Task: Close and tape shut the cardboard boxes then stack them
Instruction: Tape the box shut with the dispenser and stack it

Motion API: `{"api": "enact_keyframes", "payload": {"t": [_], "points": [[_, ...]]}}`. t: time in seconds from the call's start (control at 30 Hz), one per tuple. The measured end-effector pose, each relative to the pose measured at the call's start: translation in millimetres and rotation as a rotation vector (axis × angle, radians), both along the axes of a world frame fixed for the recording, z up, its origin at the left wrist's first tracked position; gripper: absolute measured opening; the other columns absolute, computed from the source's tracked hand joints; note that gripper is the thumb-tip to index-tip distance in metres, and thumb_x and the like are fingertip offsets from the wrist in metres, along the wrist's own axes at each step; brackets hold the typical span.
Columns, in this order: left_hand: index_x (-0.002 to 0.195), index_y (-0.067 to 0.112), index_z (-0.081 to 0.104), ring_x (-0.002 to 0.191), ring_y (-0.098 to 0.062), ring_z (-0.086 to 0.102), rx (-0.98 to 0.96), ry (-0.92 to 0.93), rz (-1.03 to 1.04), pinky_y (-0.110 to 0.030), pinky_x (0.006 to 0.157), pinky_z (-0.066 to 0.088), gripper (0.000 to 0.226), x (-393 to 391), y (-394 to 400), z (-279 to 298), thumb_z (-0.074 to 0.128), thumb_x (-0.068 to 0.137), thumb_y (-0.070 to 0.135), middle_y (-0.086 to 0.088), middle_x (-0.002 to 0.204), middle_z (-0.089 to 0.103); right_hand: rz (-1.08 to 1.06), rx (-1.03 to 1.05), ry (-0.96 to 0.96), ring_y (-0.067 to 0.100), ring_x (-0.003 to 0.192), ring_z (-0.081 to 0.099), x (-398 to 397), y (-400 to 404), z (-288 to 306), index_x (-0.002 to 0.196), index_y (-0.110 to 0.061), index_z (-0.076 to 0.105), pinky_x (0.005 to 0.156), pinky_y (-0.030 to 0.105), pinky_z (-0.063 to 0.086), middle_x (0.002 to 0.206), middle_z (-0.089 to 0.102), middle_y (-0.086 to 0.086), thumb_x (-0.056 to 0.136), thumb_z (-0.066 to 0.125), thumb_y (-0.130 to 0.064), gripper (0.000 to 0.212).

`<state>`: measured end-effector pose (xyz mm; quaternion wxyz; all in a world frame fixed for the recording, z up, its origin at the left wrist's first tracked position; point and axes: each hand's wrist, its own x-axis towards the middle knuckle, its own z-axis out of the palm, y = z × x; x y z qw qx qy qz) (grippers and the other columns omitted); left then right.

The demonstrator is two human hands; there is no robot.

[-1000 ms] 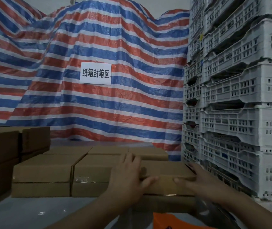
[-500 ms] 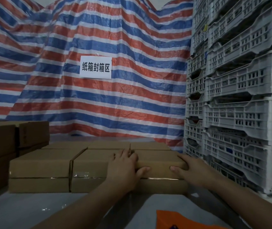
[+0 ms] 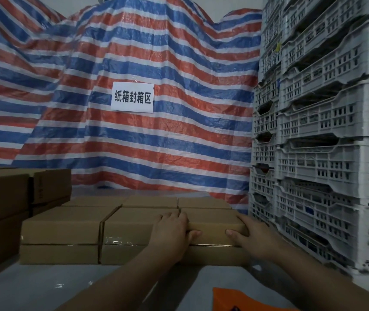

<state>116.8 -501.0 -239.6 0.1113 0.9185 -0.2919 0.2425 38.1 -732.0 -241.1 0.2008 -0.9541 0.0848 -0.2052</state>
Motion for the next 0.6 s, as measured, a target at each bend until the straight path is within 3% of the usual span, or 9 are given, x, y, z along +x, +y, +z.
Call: {"api": "enact_keyframes", "payload": {"t": [0.2, 0.3, 0.43, 0.53, 0.6], "points": [[0.140, 0.018, 0.039, 0.136, -0.025, 0.036, 0.023, -0.019, 0.010, -0.044, 0.116, 0.024, 0.058, -19, 15, 10, 0.039, 0.097, 0.057, -0.008, 0.147, 0.040, -0.018, -0.181, 0.064, 0.018, 0.124, 0.051, -16, 16, 16, 0.154, -0.028, 0.025, 0.100, 0.033, 0.045, 0.144, 0.047, 0.001, 0.091, 0.051, -0.067, 0.079], [0.139, 0.019, 0.039, 0.133, -0.023, 0.039, 0.009, -0.071, -0.027, -0.042, 0.114, 0.028, 0.050, -39, 41, 26, 0.042, 0.099, 0.048, -0.006, 0.145, 0.042, -0.032, -0.332, 0.054, 0.017, 0.125, 0.052, -29, 33, 38, 0.155, -0.029, 0.027, 0.101, 0.034, 0.045, 0.146, 0.046, 0.000, 0.095, 0.044, -0.066, 0.072], [0.123, 0.019, 0.051, 0.109, -0.017, 0.052, -0.006, -0.149, -0.053, -0.032, 0.093, 0.042, 0.028, -74, 89, 53, 0.043, 0.102, 0.036, -0.002, 0.123, 0.055, -0.028, -0.433, 0.002, 0.019, 0.128, 0.051, -46, 76, 73, 0.147, -0.026, 0.040, 0.106, 0.036, 0.043, 0.145, 0.049, 0.000, 0.099, 0.046, -0.056, 0.057], [0.110, 0.021, 0.060, 0.088, -0.015, 0.061, 0.014, -0.180, -0.022, -0.029, 0.079, 0.052, 0.020, -101, 133, 74, 0.045, 0.103, 0.030, 0.000, 0.102, 0.063, 0.034, -0.432, -0.029, 0.018, 0.113, 0.057, -56, 124, 95, 0.128, -0.023, 0.056, 0.095, 0.035, 0.048, 0.128, 0.060, 0.001, 0.100, 0.045, -0.052, 0.042], [0.121, 0.026, 0.058, 0.079, -0.013, 0.059, 0.093, -0.203, 0.022, -0.026, 0.073, 0.052, 0.021, -120, 165, 88, 0.049, 0.102, 0.026, 0.003, 0.092, 0.059, 0.085, -0.412, -0.054, 0.017, 0.107, 0.059, -62, 162, 105, 0.123, -0.021, 0.060, 0.086, 0.030, 0.047, 0.122, 0.062, 0.000, 0.101, 0.046, -0.048, 0.037]]}}
